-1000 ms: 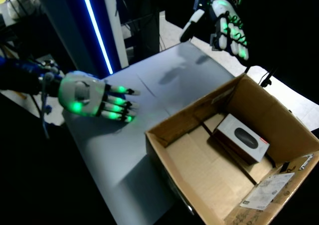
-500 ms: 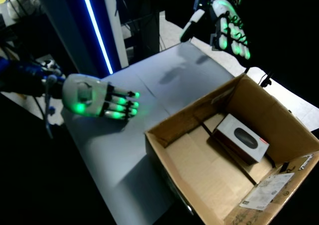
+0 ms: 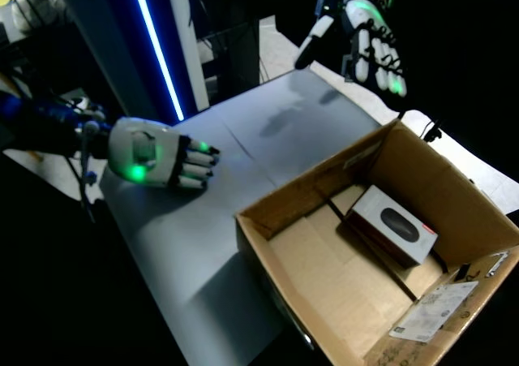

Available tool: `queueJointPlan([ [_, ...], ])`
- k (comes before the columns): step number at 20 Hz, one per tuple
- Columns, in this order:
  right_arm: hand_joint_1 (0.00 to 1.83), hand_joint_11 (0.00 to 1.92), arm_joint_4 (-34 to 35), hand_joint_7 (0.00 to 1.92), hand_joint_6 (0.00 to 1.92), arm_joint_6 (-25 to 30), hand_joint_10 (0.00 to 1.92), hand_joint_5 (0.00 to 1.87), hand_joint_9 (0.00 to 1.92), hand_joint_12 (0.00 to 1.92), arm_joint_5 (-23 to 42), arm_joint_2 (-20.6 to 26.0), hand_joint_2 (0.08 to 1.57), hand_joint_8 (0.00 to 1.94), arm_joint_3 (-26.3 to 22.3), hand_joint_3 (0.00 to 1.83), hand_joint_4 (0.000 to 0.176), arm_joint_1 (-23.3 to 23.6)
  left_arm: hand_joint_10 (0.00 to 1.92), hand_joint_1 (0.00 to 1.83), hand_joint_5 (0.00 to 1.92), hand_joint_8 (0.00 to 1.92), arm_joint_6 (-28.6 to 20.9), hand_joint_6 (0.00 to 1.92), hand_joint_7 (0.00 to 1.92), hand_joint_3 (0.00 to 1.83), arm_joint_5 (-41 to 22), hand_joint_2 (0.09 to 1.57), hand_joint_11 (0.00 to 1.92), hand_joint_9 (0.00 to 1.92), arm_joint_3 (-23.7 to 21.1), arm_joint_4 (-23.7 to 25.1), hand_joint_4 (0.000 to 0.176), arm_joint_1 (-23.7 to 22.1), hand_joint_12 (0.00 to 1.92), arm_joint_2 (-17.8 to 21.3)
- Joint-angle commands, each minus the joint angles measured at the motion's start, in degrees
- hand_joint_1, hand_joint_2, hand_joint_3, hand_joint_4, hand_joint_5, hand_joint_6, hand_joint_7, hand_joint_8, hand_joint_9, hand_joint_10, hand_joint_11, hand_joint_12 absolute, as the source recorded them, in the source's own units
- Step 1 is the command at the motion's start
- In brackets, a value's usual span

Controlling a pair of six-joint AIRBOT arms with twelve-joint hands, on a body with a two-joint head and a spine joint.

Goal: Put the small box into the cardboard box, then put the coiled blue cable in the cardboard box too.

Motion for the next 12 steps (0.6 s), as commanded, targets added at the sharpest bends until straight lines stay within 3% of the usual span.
queueJointPlan([
  [1,1.54,0.96,-0.62,0.68,1.91,-0.25,1.92,0.59,0.84,1.92,-0.65,-0.71,1.25,1.94,0.44,0.00,0.000,0.17,0.00,0.69,0.18,0.00,-0.44,0.00,0.10,0.00,-7.25,0.85,0.06,0.05,0.33,-0.28,0.144,-0.30,0.01,-0.22],
  [2,1.63,1.06,-0.62,0.77,1.92,-0.25,1.92,0.59,0.94,1.92,-0.63,-0.93,1.25,1.94,0.78,0.00,0.000,0.75,0.00,0.71,0.18,0.00,-0.44,0.00,0.10,0.00,-7.19,0.85,0.05,0.05,0.34,-0.27,0.149,-0.30,0.00,-0.25],
  [5,1.62,1.11,-0.62,0.88,1.92,-0.25,1.92,0.70,1.02,1.92,-0.55,-1.36,1.26,1.94,1.37,0.00,0.000,1.54,0.00,0.70,0.18,0.00,-0.44,0.00,0.10,0.00,-7.21,0.85,0.05,0.05,0.41,-0.27,0.154,-0.30,0.00,-0.29],
  [6,1.60,1.16,-0.62,0.93,1.92,-0.25,1.92,0.72,1.08,1.92,-0.54,-1.53,1.27,1.94,1.54,0.00,0.000,1.69,0.00,0.70,0.18,0.00,-0.44,0.00,0.11,0.00,-7.21,0.85,0.06,0.06,0.42,-0.27,0.144,-0.30,0.01,-0.29],
  [9,1.59,1.21,-0.50,0.96,1.92,-0.25,1.92,0.72,1.13,1.92,-0.31,-1.78,1.26,1.94,2.04,0.00,0.000,2.44,0.00,0.70,0.18,0.00,-0.44,0.00,0.11,0.00,-7.24,0.85,0.06,0.05,0.44,-0.27,0.141,-0.30,0.00,-0.29],
  [11,1.60,1.33,-0.15,0.98,1.92,-0.25,1.92,0.61,1.21,1.92,0.14,-1.78,1.24,1.94,2.36,0.00,0.000,3.15,0.01,0.70,0.19,0.00,-0.45,0.00,0.11,0.00,-7.24,0.85,0.08,0.07,0.48,-0.27,0.128,-0.30,0.01,-0.34],
  [12,1.58,1.40,-0.10,1.01,1.92,-0.25,1.92,0.60,1.28,1.92,0.42,-1.73,1.24,1.94,2.52,0.00,0.010,3.62,0.01,0.70,0.19,0.00,-0.46,0.00,0.12,0.00,-7.28,0.85,0.08,0.07,0.48,-0.27,0.123,-0.30,0.01,-0.36],
])
